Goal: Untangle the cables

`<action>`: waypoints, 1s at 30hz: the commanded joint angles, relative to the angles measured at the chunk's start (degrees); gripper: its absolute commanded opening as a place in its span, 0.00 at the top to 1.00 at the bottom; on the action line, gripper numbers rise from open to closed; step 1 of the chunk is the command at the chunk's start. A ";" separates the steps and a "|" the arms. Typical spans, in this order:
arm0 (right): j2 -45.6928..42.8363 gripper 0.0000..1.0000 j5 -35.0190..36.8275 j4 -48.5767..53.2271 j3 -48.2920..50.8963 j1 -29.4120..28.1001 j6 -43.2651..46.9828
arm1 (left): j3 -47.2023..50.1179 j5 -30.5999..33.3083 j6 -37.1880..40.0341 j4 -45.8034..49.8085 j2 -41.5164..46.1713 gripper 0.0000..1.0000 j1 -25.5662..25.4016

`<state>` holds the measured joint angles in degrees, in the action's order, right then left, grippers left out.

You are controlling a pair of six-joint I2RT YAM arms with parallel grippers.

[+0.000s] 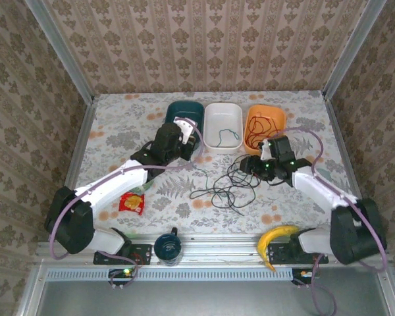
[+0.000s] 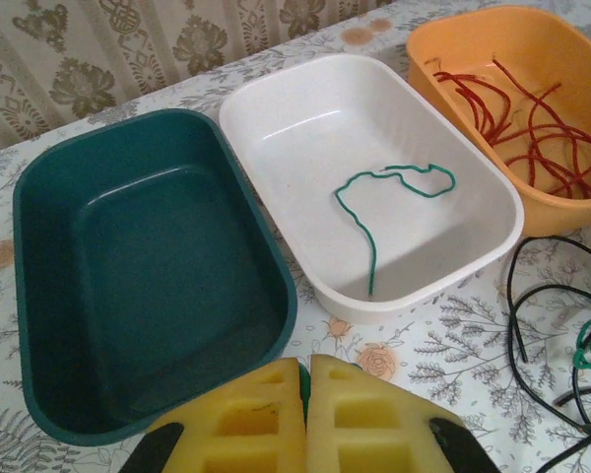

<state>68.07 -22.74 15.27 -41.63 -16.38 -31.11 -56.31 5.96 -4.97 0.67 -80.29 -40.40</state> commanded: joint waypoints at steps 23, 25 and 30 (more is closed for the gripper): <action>21.01 0.50 -5.44 16.70 -19.55 -24.55 25.22 | 1.87 -2.88 -6.09 -2.15 2.44 1.00 1.56; 22.38 0.50 -3.66 17.59 -21.13 -25.47 26.29 | 2.09 -3.97 -6.32 -2.51 2.75 1.00 1.73; 23.80 0.50 -2.22 16.44 -22.90 -25.59 27.23 | 2.45 -4.82 -6.88 -2.44 3.36 1.00 1.73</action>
<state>91.07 -26.87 30.20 -62.33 -41.69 -6.11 -54.72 2.74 -10.33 -0.34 -78.91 -39.22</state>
